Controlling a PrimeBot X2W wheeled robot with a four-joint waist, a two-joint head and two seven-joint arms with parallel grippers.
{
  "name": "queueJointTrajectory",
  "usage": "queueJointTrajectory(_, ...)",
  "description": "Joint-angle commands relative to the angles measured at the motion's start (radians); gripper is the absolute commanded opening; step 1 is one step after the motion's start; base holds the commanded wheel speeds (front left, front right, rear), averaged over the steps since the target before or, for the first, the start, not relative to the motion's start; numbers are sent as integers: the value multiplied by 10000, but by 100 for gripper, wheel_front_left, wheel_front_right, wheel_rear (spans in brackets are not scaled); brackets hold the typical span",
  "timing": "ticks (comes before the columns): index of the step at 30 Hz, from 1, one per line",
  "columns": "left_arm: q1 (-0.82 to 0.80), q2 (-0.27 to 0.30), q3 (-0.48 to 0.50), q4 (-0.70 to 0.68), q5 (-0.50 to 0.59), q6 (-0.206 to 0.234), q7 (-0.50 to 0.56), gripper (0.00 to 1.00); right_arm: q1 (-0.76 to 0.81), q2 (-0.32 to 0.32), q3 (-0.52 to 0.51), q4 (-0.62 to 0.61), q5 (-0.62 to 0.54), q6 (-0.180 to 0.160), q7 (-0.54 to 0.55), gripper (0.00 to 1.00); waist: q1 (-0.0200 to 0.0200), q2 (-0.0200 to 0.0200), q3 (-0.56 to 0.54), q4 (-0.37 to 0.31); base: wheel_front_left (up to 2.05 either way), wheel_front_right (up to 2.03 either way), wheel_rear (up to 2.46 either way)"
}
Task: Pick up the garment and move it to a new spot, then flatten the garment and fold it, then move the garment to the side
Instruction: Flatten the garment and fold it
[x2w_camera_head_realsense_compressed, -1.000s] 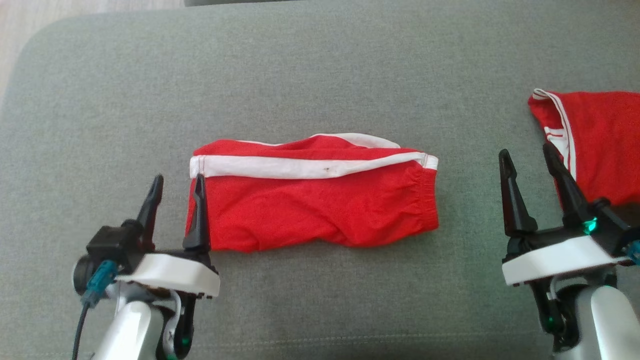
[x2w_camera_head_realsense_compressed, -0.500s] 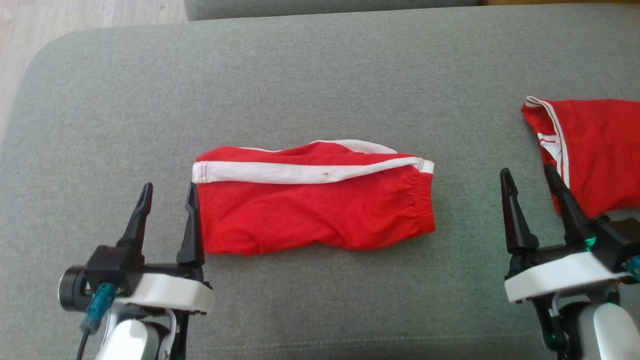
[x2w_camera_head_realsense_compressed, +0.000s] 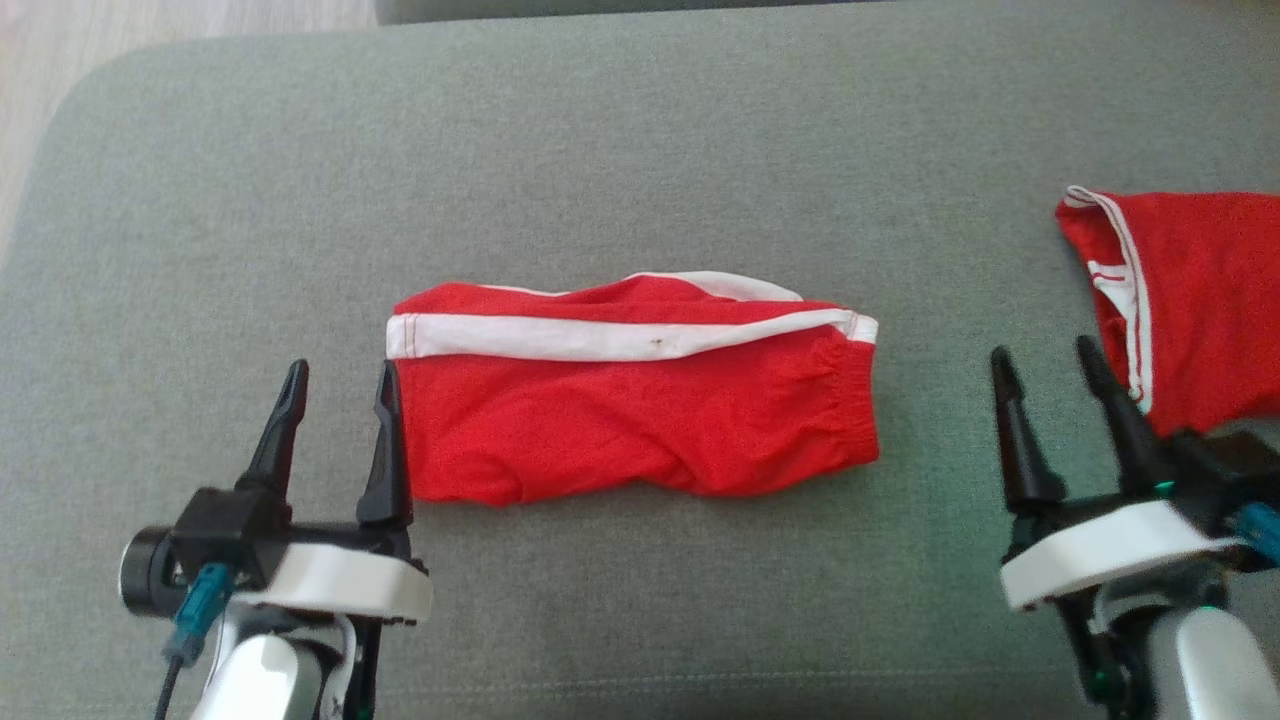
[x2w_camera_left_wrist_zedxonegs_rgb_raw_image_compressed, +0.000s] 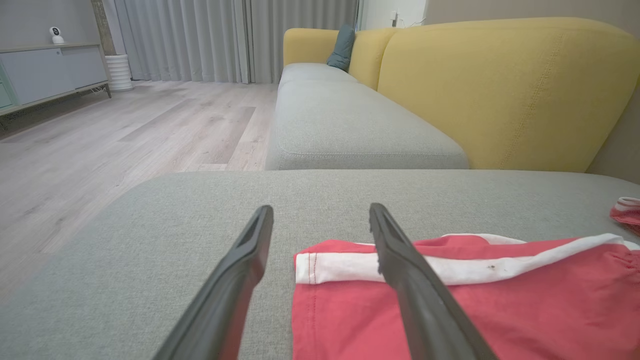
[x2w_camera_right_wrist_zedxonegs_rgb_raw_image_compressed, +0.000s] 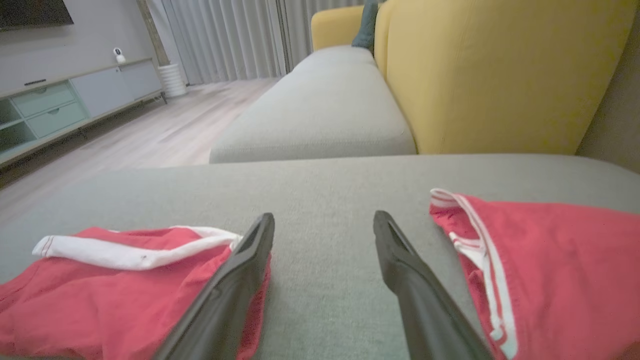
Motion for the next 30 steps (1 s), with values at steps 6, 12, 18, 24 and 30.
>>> queueJointTrajectory(6, -852, 121, 178, -335, 112, -38, -81, 100, -629, -13, 1222, 545, 376, -9, 707, 100, 0, 0, 454, 313, 0, 0, 0)
queueJointTrajectory(12, -1144, -21, 91, -203, 118, -139, -107, 100, -1282, 58, 1676, 1822, 809, -9, 1085, 100, 0, 0, 804, 582, 0, 0, 0)
queueJointTrajectory(18, -1321, -153, 38, -101, 182, -217, -126, 100, -1902, 112, 1521, 3202, 1155, -9, 1294, 100, 0, 0, 1024, 804, 0, 0, 0)
queueJointTrajectory(24, -1415, -255, 48, -15, 266, -265, -134, 100, -2422, 126, 1727, 4204, 1543, -9, 1671, 35, 0, 0, 1092, 893, 0, 0, 0)
queueJointTrajectory(30, -1400, -302, 157, -27, 340, -300, -135, 100, -2468, 9, 1804, 4339, 1887, -9, 1838, 0, 0, 0, 1059, 833, 0, 0, 0)
